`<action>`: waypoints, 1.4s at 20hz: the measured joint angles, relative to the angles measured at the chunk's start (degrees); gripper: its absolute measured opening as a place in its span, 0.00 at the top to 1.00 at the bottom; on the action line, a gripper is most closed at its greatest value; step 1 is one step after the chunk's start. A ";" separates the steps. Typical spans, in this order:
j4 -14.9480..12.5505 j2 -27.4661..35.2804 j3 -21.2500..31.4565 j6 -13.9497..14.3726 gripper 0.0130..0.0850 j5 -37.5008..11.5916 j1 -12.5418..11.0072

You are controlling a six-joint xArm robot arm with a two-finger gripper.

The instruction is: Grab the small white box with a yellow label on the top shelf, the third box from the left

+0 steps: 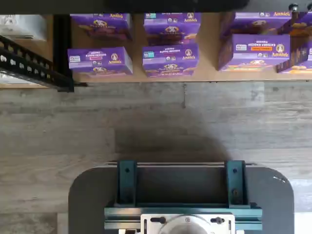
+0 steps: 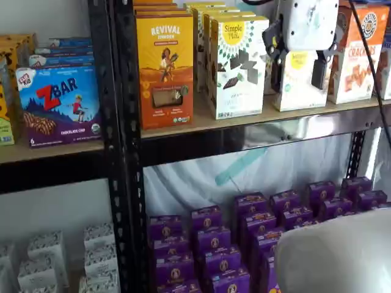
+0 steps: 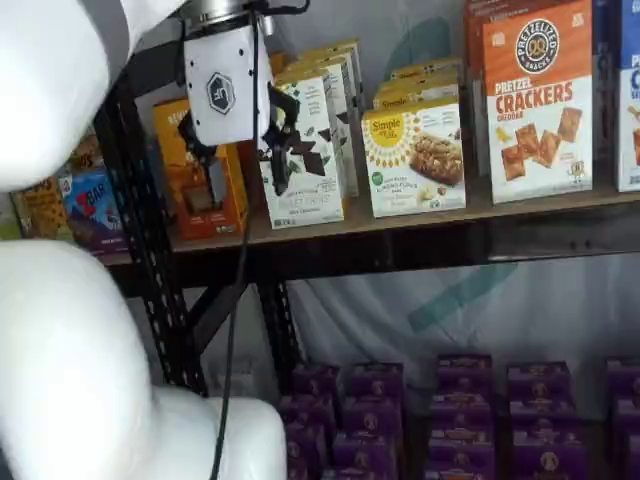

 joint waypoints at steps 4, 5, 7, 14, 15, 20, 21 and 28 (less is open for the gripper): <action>3.88 0.41 -0.20 -1.61 0.00 0.72 -3.31; 3.86 0.35 -0.06 -1.59 0.00 0.44 -3.21; 2.35 -0.14 0.63 -1.00 0.00 -1.09 -1.85; -2.59 0.34 3.70 -2.21 0.00 -9.07 -1.45; -2.77 0.80 3.99 -3.13 0.00 -10.66 -2.40; -2.48 4.53 3.48 -8.64 0.00 -18.01 -8.22; -2.34 5.43 2.99 -9.65 0.00 -19.11 -9.29; -2.09 12.44 -1.98 -15.26 0.00 -22.29 -15.02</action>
